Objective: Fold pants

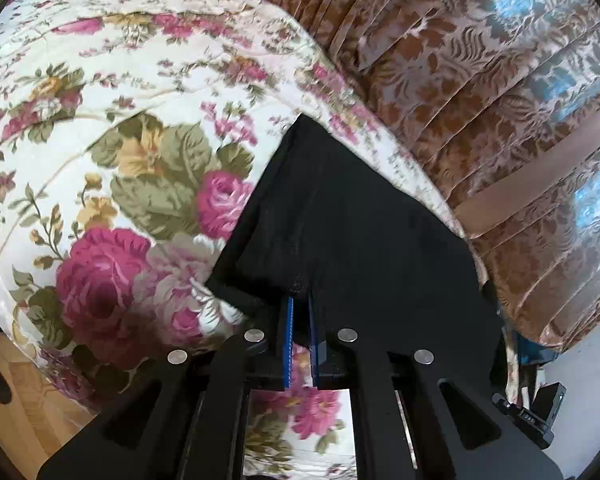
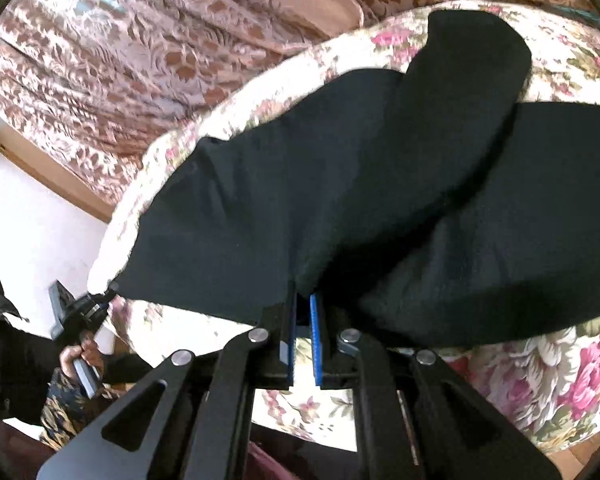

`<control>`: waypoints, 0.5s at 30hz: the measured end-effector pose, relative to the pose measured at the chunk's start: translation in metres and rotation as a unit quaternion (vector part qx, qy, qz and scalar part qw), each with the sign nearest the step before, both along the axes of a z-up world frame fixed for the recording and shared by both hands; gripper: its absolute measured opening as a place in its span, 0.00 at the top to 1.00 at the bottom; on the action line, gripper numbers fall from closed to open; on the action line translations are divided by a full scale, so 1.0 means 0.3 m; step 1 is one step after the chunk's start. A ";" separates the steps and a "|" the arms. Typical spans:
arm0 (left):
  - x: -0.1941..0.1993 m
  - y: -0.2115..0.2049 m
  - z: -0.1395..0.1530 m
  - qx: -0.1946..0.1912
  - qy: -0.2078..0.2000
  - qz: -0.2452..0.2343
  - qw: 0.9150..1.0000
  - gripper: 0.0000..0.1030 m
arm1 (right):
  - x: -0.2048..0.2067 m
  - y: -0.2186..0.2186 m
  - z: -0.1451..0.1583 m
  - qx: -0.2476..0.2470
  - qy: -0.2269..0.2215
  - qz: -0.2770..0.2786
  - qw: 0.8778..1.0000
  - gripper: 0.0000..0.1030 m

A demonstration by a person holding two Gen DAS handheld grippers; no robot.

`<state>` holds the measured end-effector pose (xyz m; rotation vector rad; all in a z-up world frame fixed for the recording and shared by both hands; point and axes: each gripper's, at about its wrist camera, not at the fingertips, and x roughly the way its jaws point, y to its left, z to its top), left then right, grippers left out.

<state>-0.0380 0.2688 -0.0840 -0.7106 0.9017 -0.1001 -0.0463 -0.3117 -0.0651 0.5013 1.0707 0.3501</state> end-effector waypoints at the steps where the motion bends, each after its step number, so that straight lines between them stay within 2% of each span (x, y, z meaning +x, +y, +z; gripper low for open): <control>1: 0.003 -0.009 -0.012 0.011 0.008 -0.007 1.000 0.95 | 0.005 0.001 -0.030 0.000 0.009 -0.002 1.000 0.95; 2: 0.001 -0.013 -0.016 0.017 0.009 -0.010 1.000 0.95 | 0.008 -0.001 -0.052 0.003 0.013 -0.004 1.000 0.96; 4: -0.007 0.002 -0.023 0.002 0.006 -0.003 1.000 0.95 | 0.010 -0.007 -0.060 0.007 0.012 -0.007 1.000 0.96; 5: -0.010 0.010 -0.024 -0.004 0.007 0.000 1.000 0.92 | 0.014 -0.008 -0.057 0.007 0.013 -0.005 1.000 0.95; 6: -0.012 0.020 -0.023 -0.011 0.012 0.004 1.000 0.85 | 0.016 -0.012 -0.054 0.008 0.013 -0.004 1.000 0.95; 8: -0.019 0.042 -0.018 -0.029 0.019 0.014 0.999 0.81 | 0.014 -0.020 -0.054 0.021 0.016 -0.002 1.000 0.94; 10: -0.039 0.064 0.017 0.005 0.028 0.048 0.998 0.56 | 0.016 -0.025 -0.049 0.022 0.016 -0.001 1.000 0.84; 11: -0.054 0.076 0.043 0.035 0.030 0.072 0.996 0.48 | 0.017 -0.030 -0.048 0.034 0.019 0.003 0.999 0.69; 12: -0.068 0.085 0.070 0.051 0.024 0.083 0.995 0.48 | 0.013 -0.039 -0.036 0.047 0.017 0.006 0.999 0.46; 14: -0.082 0.100 0.111 0.059 0.009 0.096 0.994 0.48 | -0.003 -0.060 0.009 0.042 0.003 0.008 0.999 0.30; 15: -0.085 0.100 0.130 0.062 0.001 0.099 0.993 0.48 | -0.012 -0.075 0.030 0.031 -0.002 0.006 0.999 0.27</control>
